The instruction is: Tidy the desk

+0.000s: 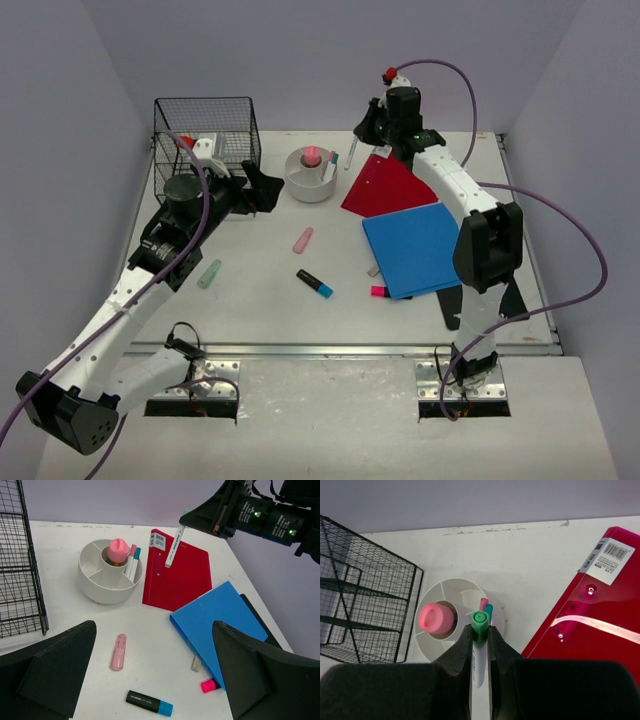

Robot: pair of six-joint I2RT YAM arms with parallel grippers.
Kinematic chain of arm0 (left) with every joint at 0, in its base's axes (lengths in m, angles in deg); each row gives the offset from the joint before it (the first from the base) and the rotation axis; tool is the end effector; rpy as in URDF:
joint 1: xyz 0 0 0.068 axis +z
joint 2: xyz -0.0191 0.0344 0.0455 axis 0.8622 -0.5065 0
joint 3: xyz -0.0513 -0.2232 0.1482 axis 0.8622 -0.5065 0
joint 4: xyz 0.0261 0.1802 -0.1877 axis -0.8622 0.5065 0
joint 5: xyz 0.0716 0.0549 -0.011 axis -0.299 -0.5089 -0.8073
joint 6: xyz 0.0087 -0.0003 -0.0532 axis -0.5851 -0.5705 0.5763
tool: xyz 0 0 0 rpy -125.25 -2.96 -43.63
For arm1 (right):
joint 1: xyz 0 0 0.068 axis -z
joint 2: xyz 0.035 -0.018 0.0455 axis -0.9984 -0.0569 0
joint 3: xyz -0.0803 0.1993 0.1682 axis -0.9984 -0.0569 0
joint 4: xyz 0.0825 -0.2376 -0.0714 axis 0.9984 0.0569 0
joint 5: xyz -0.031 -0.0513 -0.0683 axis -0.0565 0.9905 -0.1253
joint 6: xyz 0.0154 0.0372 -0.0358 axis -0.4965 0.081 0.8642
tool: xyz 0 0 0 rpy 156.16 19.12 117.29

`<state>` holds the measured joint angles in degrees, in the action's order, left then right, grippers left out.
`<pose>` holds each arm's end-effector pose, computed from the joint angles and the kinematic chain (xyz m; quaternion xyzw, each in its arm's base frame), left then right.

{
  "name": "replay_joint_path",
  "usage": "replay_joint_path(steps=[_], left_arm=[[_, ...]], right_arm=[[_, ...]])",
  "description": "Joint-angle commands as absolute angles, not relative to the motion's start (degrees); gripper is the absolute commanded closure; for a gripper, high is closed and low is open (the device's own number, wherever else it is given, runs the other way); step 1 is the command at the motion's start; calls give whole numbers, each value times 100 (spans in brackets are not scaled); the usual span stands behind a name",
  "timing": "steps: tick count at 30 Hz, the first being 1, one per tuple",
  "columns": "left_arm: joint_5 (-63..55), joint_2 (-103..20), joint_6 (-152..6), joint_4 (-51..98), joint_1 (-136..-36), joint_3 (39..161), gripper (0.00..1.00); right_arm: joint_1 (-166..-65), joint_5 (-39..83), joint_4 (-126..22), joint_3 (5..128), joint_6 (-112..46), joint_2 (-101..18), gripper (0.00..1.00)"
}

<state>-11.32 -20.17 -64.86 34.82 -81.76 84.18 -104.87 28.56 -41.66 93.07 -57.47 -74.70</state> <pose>0.2010 -0.0828 0.3839 0.0221 0.7485 -0.2444 0.6161 0.4575 0.1505 0.3203 0.0911 0.8278 0.2370 0.5003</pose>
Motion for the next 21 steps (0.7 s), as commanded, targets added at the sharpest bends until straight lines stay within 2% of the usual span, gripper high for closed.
replay_joint_path(steps=[1, 21], left_arm=[[-1209, -2047, -6525, 3157, -8154, 8397, 0], [-1315, -2148, -6560, 3190, -8031, 8042, 0]], right_arm=[[-10545, 3336, -4842, 9328, -5724, -7641, 100], [-11151, 4223, -5469, 9822, -5048, -8469, 100]])
